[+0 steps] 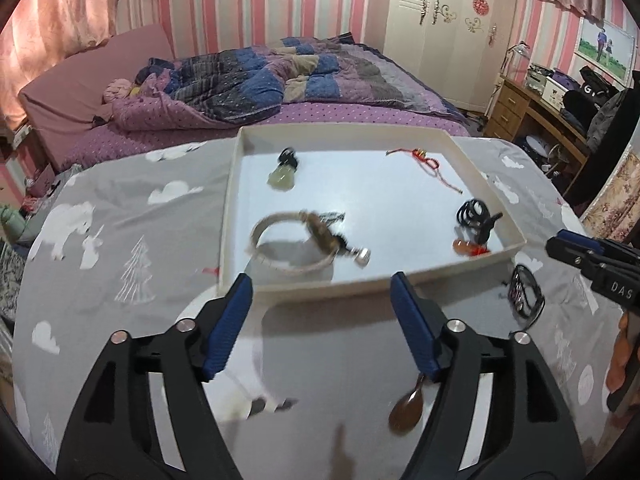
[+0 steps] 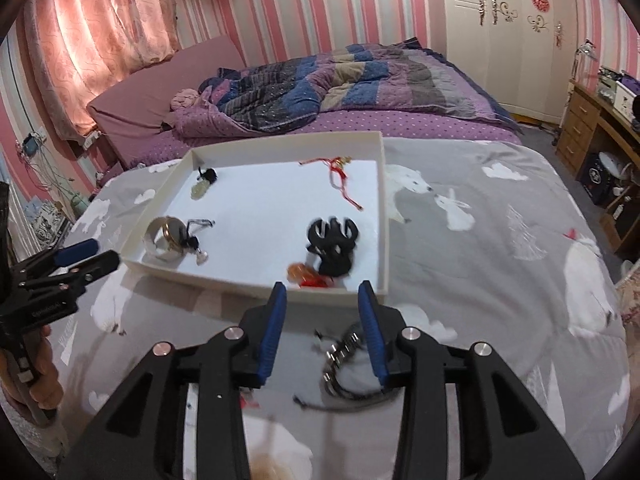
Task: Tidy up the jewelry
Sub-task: 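Withdraw both tools toward the brown teardrop pendant and black braided bracelet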
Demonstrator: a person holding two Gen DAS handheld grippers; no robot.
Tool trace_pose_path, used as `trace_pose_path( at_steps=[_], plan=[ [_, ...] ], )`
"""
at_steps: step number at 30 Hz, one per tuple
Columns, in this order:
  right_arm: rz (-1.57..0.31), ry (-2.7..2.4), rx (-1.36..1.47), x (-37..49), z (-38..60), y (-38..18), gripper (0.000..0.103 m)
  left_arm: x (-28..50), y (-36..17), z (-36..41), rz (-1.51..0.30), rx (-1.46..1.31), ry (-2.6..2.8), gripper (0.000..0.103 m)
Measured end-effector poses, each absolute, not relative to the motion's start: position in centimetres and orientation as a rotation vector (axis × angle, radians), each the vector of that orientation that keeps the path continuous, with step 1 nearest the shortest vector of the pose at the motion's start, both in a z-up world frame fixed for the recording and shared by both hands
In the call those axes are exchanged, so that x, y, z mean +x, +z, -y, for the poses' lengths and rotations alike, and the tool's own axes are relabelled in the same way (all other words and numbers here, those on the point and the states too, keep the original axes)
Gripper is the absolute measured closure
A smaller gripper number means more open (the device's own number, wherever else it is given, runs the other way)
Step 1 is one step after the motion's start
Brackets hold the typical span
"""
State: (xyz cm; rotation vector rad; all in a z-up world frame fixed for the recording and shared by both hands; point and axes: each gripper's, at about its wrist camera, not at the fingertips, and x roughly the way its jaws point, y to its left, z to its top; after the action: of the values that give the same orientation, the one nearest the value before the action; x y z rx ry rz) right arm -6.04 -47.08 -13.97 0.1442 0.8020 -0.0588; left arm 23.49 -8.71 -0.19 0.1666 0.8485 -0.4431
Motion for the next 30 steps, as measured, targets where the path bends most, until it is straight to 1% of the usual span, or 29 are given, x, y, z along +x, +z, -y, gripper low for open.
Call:
trace_pose_path(
  at_steps=[1,6,8,10,13,15,19,24,30],
  plan=[
    [-0.804,-0.065,0.142,-6.4,47.1,-14.0,0.065,23.1,-0.4,8.3,-0.851,0.168,-0.437,0.027],
    [-0.816,-0.100,0.120,-8.0,47.1,-14.4,0.065,21.2,-0.9,7.3,-0.858,0.189,-0.419,0.025],
    [-0.822,-0.111,0.111,-8.4,47.0,-14.8,0.065,20.7,-1.1,7.1,-0.855,0.197,-0.416,0.020],
    [-0.826,-0.121,0.104,-8.7,46.8,-15.2,0.065,20.2,-1.2,7.2,-0.854,0.203,-0.415,0.017],
    [-0.832,-0.141,0.100,-9.1,46.8,-15.9,0.060,19.8,-1.9,7.7,-0.871,0.217,-0.431,0.017],
    [-0.835,-0.162,0.095,-9.3,47.1,-16.1,0.059,19.7,-2.5,8.1,-0.884,0.240,-0.434,0.017],
    [-0.841,-0.215,0.072,-9.5,47.9,-16.4,0.056,20.0,-3.1,8.2,-0.915,0.221,-0.443,0.010],
    [-0.866,-0.251,0.055,-9.0,48.8,-17.1,0.048,20.2,-3.5,8.6,-0.928,0.219,-0.431,0.004],
    [-0.910,-0.249,0.018,-8.1,49.1,-18.5,0.047,19.6,-4.7,10.0,-0.966,0.241,-0.436,0.004]
  ],
)
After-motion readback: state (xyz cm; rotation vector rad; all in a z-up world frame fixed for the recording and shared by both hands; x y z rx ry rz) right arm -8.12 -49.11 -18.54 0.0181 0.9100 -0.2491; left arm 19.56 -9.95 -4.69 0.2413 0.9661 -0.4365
